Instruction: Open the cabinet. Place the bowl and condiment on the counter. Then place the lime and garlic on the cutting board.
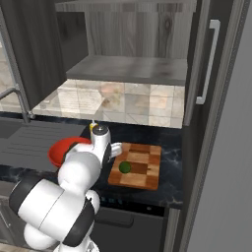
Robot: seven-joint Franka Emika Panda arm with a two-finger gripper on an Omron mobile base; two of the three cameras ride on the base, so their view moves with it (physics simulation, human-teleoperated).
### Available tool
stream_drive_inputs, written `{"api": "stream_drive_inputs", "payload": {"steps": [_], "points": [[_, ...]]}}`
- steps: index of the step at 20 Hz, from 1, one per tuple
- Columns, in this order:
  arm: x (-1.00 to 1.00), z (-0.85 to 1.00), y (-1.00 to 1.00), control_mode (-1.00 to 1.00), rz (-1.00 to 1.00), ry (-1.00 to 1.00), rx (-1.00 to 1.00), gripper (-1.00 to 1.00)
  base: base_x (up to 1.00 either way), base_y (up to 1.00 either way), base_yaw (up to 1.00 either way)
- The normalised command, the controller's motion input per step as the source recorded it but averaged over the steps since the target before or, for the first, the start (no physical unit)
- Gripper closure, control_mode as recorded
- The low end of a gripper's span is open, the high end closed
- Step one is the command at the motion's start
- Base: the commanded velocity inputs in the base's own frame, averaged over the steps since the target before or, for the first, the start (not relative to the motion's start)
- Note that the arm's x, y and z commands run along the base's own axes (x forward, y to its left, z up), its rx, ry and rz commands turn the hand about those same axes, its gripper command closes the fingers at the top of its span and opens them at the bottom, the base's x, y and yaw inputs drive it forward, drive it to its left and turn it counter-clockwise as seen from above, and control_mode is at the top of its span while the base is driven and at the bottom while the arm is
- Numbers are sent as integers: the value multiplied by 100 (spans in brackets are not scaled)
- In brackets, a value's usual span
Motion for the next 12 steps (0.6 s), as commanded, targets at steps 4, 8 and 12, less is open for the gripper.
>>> {"api": "stream_drive_inputs", "payload": {"steps": [4,8,12], "points": [[23,20,-22,-100,0,4,-1,100,0,0,0],[22,5,-19,-100,0,1,-4,100,0,0,0],[21,0,-18,-100,0,0,-5,100,0,0,0]]}}
